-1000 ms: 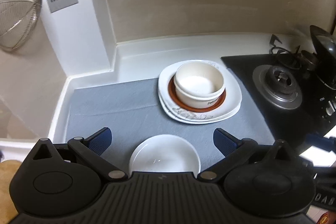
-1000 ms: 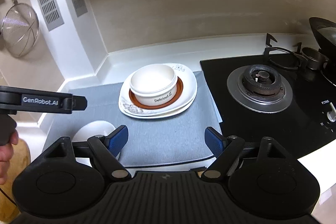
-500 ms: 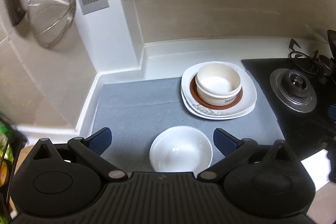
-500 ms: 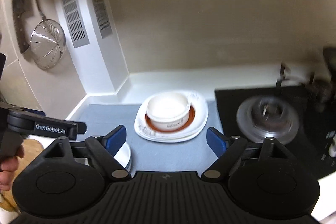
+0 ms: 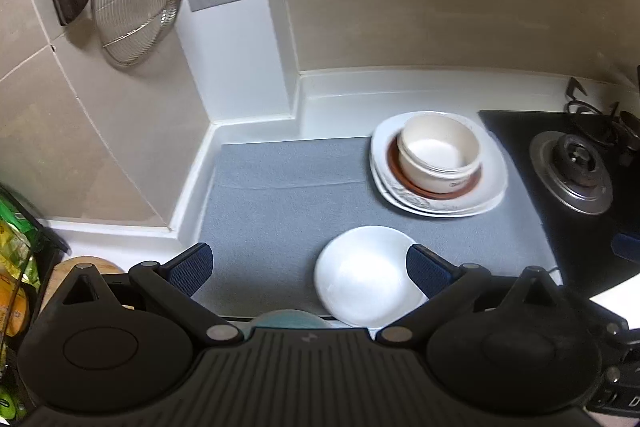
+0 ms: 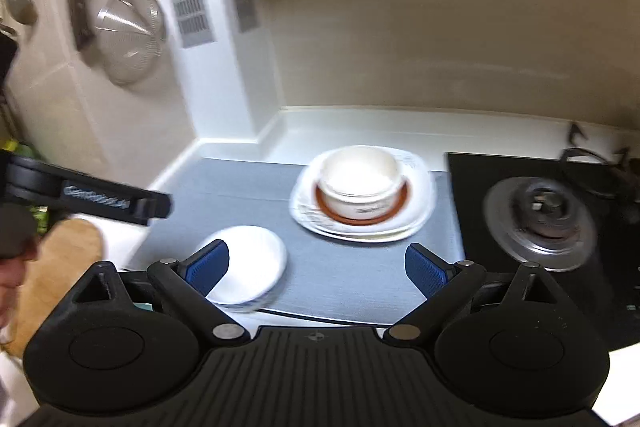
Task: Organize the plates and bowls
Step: 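Move the left gripper toward the teal swirl bowl, then close the left gripper on the teal bowl rim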
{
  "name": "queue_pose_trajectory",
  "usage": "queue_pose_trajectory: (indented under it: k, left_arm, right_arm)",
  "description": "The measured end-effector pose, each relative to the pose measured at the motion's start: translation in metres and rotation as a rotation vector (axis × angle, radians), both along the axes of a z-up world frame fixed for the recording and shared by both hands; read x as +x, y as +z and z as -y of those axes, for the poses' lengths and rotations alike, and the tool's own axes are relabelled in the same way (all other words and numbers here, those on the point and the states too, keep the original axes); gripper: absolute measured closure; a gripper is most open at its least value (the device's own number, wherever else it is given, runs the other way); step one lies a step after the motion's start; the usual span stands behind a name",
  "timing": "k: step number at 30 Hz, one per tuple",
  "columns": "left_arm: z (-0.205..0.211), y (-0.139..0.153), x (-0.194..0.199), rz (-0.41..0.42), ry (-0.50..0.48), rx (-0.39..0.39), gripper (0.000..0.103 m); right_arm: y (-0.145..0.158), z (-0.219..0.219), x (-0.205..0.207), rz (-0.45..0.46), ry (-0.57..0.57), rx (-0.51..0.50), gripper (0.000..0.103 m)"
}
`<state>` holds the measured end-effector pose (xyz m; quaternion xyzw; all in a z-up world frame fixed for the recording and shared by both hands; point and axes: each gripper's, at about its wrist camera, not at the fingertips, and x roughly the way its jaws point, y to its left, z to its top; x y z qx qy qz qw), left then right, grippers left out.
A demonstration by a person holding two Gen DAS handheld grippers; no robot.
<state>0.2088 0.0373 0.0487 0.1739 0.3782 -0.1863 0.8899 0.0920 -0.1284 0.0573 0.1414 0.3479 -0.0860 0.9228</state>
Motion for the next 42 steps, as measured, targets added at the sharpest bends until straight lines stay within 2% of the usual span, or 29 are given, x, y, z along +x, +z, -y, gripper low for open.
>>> queue_pose_trajectory:
  k: [4, 14, 17, 21, 24, 28, 33, 42]
  left_arm:
    - [-0.007, 0.002, 0.009, -0.014, -0.005, -0.013, 0.0]
    - [-0.039, -0.005, 0.02, -0.016, -0.016, 0.016, 0.0]
    - [-0.05, -0.007, 0.024, -0.026, -0.01, 0.0, 0.0]
    - [-0.064, -0.01, 0.021, -0.045, 0.025, -0.042, 0.0]
    - [-0.074, -0.013, 0.017, -0.039, 0.042, -0.007, 0.0]
    - [-0.095, -0.017, 0.019, -0.023, 0.117, 0.016, 0.0]
    - [-0.111, -0.035, 0.028, -0.085, 0.173, 0.024, 0.0]
    - [-0.116, -0.06, 0.042, -0.139, 0.185, 0.061, 0.0]
  right_arm:
    - [-0.008, -0.007, 0.007, -0.039, -0.027, 0.007, 0.007]
    - [-0.015, -0.029, 0.01, -0.006, -0.077, 0.053, 0.007]
    - [-0.011, -0.035, 0.011, 0.012, -0.083, 0.046, 0.007]
    - [-0.005, -0.043, 0.008, -0.008, -0.051, 0.006, 0.007]
    - [-0.008, -0.046, 0.006, -0.029, -0.012, -0.002, 0.007]
    - [-0.019, -0.045, 0.007, -0.055, 0.008, 0.016, 0.007]
    - [-0.034, -0.043, 0.015, -0.101, 0.017, 0.029, 0.007]
    - [-0.053, -0.045, 0.038, -0.158, 0.039, 0.043, 0.007]
